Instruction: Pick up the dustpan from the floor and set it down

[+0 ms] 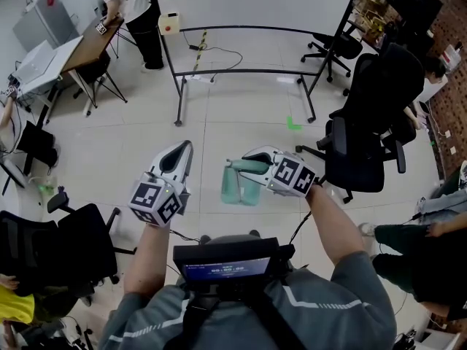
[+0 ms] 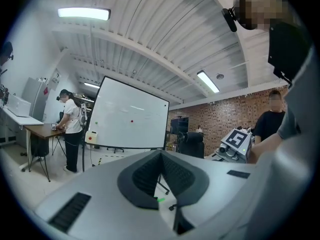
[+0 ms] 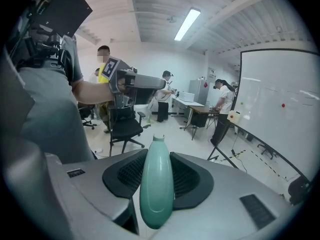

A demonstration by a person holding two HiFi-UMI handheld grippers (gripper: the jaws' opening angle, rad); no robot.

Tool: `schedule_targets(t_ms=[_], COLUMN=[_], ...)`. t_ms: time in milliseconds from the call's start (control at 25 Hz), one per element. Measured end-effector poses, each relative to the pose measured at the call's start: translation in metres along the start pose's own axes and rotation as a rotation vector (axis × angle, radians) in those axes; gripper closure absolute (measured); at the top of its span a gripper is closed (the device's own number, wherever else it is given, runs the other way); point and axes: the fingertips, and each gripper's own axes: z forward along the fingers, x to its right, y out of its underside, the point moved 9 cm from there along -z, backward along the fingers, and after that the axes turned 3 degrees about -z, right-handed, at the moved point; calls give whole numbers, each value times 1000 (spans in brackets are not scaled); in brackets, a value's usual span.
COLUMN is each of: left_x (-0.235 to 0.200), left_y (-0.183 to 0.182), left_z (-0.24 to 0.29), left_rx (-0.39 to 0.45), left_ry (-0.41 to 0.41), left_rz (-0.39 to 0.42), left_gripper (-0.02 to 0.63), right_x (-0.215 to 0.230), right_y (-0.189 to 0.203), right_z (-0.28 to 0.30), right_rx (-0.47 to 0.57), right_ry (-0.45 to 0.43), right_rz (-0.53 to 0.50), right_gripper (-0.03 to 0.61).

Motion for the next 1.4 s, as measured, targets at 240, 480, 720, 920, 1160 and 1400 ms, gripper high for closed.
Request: schedule_targets(t_ms=[240,480,720,920,1160,1400], left_x=[-2,19,13,11,17,-30], left_y=[6,12,4,4,8,13], left_z=[8,17,21,43,96,143], left_rx=[-52,-54,-45,-24,-12,-28], left_ry=[6,21,7,-40,-92,-93], left_rz=[41,51,34,28,22,32], left_gripper=[584,584,584,581,581,581], right_x=[3,3,15,40,91,153], right_y=[-5,7,-2,5,35,50], right_z=[2,-14,-12,-14,-25,8], right_rx=[6,24,35,48,59,42], right_ry=[-4,-3,-10,-23,-59,-77], right_rz=[-5,-2,-1,7,2,6], right_gripper=[419,419,419,419,419,419])
